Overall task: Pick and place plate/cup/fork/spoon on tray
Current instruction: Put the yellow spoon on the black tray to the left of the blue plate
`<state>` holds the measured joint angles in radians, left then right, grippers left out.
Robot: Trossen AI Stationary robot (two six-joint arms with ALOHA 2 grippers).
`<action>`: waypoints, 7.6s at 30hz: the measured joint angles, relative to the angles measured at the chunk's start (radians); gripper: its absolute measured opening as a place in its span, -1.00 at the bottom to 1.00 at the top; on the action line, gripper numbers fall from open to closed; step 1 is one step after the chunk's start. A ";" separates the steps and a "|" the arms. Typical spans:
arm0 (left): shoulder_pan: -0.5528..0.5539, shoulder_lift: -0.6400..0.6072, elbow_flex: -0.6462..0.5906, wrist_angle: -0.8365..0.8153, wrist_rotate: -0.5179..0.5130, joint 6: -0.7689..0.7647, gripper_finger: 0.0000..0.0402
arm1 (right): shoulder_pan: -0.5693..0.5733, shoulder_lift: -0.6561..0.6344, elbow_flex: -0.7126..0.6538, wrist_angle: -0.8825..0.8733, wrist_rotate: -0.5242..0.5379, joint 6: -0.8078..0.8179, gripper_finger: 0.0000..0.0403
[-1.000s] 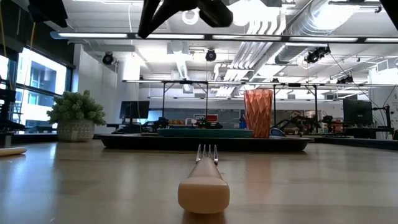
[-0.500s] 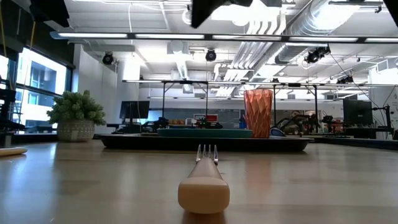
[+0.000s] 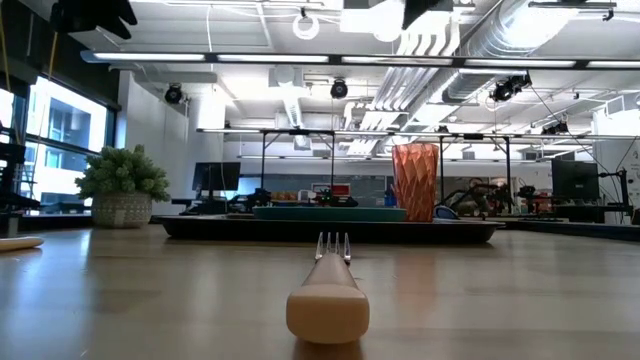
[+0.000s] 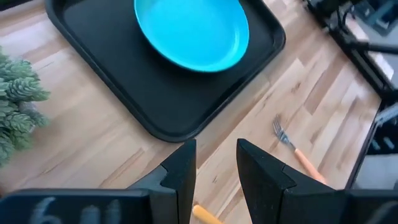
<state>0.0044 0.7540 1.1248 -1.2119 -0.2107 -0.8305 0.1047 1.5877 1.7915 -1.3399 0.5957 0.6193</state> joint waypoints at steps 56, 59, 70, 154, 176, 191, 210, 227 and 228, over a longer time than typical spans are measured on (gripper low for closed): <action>0.000 0.052 0.000 -0.002 -0.066 -0.320 -0.47 | -0.008 -1.470 -1.612 0.995 -0.130 -0.211 -1.00; 0.000 0.065 0.000 -0.002 -0.066 -0.319 -0.47 | -0.008 -1.515 -1.644 1.036 -0.150 -0.234 -1.00; 0.000 0.099 0.000 -0.002 -0.066 -0.320 -0.47 | -0.008 -1.584 -1.689 1.050 -0.278 -0.285 -1.00; -0.406 0.559 0.000 0.090 0.060 -0.790 -0.47 | -0.009 -1.574 -1.744 1.270 -0.449 -0.307 -1.00; -0.585 0.791 0.000 0.083 0.161 -1.198 -0.47 | -0.009 -1.574 -1.744 1.270 -0.449 -0.307 -1.00; -0.695 0.870 0.000 0.117 0.093 -1.557 -0.43 | -0.009 -1.574 -1.744 1.270 -0.449 -0.307 -1.00; -0.718 1.034 0.000 0.210 0.118 -1.612 -0.07 | -0.009 -1.574 -1.744 1.270 -0.449 -0.307 -1.00; -0.671 1.093 -0.056 0.301 0.147 -1.578 -0.07 | -0.009 -1.574 -1.744 1.270 -0.449 -0.307 -1.00; -0.671 1.087 -0.075 0.327 0.143 -1.584 -0.07 | -0.009 -1.574 -1.744 1.270 -0.449 -0.307 -1.00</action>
<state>-0.6666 1.8413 1.0501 -0.8849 -0.0681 -2.4145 0.0960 0.0139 0.0475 -0.0704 0.1467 0.3126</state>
